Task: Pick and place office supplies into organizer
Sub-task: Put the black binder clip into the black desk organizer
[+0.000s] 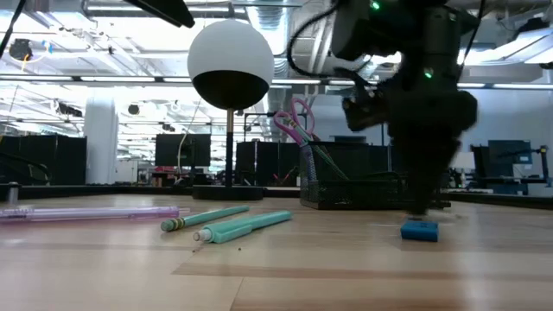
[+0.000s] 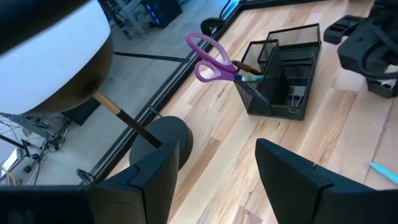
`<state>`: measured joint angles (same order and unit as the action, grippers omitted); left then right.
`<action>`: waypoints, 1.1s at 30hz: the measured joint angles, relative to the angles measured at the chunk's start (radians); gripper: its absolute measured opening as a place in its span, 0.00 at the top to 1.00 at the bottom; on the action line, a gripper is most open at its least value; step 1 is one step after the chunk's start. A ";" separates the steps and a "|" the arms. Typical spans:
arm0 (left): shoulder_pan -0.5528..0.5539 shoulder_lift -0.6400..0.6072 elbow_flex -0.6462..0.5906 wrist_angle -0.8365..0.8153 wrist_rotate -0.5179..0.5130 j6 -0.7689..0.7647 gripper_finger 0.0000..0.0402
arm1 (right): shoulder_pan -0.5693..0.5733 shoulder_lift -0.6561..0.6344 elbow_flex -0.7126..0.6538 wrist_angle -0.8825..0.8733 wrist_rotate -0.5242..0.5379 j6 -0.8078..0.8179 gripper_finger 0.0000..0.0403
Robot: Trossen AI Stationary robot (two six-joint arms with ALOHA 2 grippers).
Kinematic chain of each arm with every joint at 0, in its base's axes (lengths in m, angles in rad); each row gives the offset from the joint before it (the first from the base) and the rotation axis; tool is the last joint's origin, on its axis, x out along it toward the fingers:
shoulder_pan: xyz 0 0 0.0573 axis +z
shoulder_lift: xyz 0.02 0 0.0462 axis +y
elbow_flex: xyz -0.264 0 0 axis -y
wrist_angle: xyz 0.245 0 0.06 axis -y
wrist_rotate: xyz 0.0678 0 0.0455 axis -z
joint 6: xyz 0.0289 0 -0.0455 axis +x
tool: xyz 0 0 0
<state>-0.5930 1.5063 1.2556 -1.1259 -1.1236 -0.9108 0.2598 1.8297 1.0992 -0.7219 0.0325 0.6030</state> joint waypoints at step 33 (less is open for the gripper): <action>0.000 0.000 0.000 -0.009 0.016 -0.036 0.48 | -0.196 -0.024 0.191 -0.096 0.343 -0.324 0.63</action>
<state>-0.5930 1.5063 1.2556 -1.1347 -1.1072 -0.9466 0.0637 1.8053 1.2901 -0.8176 0.3756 0.2786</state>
